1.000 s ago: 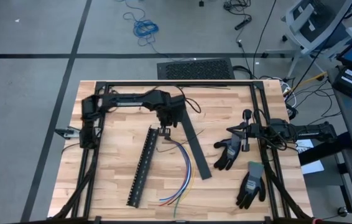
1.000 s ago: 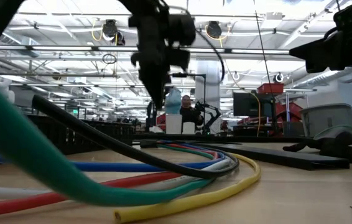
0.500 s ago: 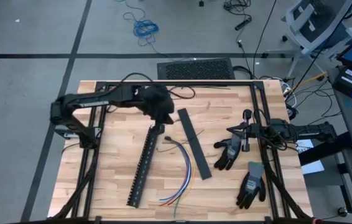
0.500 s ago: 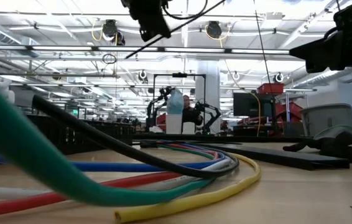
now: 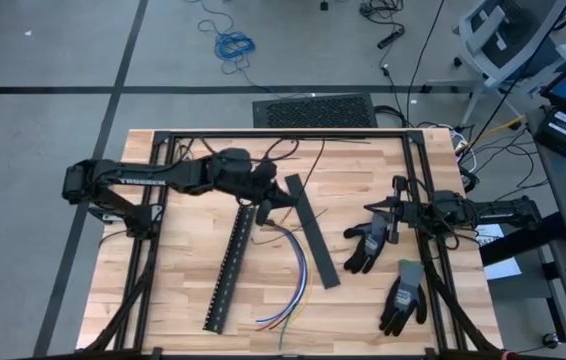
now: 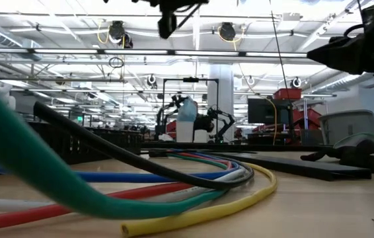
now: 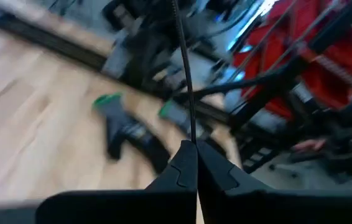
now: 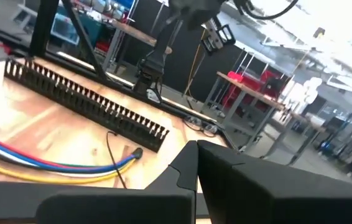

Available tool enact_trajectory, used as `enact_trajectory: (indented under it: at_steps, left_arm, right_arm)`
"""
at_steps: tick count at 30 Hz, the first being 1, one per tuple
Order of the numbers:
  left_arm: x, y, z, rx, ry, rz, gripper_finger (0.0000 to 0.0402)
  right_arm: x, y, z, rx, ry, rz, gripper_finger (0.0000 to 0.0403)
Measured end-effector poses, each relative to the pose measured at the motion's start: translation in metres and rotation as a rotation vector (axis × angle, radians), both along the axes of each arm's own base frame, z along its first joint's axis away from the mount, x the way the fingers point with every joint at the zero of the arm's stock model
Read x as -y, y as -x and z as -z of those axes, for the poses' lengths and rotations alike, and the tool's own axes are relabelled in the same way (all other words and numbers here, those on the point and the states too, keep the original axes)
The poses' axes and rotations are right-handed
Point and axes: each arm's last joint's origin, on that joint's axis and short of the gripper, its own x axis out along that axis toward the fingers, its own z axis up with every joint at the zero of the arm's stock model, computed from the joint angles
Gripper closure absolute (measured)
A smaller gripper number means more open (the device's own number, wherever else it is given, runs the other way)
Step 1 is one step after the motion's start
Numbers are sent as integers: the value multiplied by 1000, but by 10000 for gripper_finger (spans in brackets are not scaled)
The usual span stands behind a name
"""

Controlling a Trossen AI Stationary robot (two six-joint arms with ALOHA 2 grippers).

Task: Ziptie cables
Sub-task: Wrap the black zip tie on the cables

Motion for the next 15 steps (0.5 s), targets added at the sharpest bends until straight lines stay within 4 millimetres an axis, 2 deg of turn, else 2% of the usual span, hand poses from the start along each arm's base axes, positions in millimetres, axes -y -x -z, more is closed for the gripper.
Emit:
enact_trajectory:
  at_steps: [3, 5, 10, 15]
  left_arm:
    - [9, -1, 1, 13, 17, 20, 401]
    - [14, -1, 6, 3, 11, 13, 401]
    - [21, 6, 46, -66, 40, -65, 401]
    - [19, 20, 80, 160, 214, -180, 401]
  right_arm:
    - [0, 0, 0, 0, -6, 0, 403]
    - [0, 0, 0, 6, -74, -9, 403]
    - [0, 0, 0, 35, -403, -27, 403]
    - [0, 0, -3, 97, -771, -45, 403]
